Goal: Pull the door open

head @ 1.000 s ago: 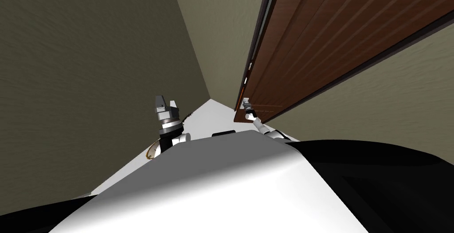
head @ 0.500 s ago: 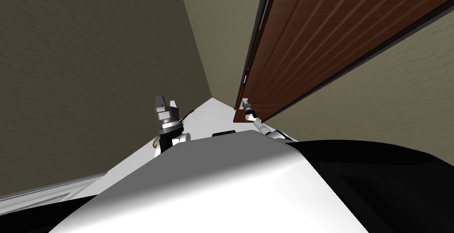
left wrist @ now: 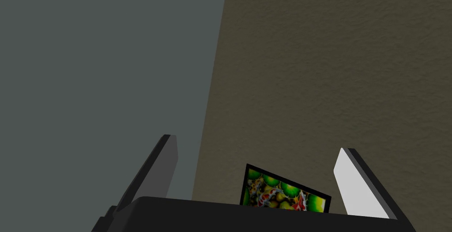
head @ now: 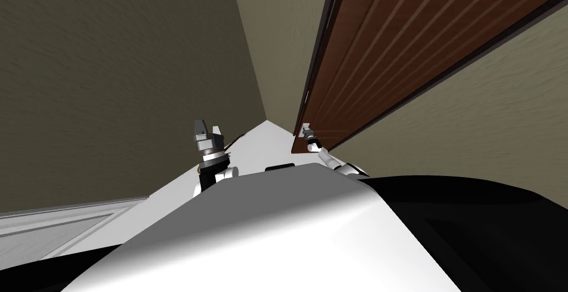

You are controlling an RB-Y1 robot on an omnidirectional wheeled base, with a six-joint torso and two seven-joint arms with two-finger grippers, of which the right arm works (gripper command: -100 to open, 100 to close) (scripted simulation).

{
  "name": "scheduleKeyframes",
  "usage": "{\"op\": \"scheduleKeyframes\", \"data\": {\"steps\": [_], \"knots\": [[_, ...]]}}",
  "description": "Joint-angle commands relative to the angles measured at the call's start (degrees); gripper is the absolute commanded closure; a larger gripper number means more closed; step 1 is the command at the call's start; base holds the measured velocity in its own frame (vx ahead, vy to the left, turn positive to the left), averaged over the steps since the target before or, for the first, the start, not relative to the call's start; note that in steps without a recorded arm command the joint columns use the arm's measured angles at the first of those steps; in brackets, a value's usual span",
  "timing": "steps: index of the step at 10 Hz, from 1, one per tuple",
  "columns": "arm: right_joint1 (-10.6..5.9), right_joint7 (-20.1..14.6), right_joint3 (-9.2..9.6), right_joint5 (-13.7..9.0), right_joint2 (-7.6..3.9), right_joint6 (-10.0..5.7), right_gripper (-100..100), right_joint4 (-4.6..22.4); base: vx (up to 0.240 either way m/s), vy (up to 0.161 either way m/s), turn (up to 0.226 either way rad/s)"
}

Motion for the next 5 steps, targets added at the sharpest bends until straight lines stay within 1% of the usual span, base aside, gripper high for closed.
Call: {"op": "scheduleKeyframes", "data": {"steps": [1, 3, 5], "knots": [[0.39, -1.06, 1.19, 0.14, -0.93, -0.42, 100, -0.79, -0.204, -0.061, 0.101], [0.77, -2.17, 2.51, 0.27, -1.96, -0.80, 100, -1.56, -0.221, -0.098, 0.099], [1.13, -3.25, 3.80, 0.41, -2.95, -1.16, 100, -2.31, -0.204, -0.066, 0.098]]}}
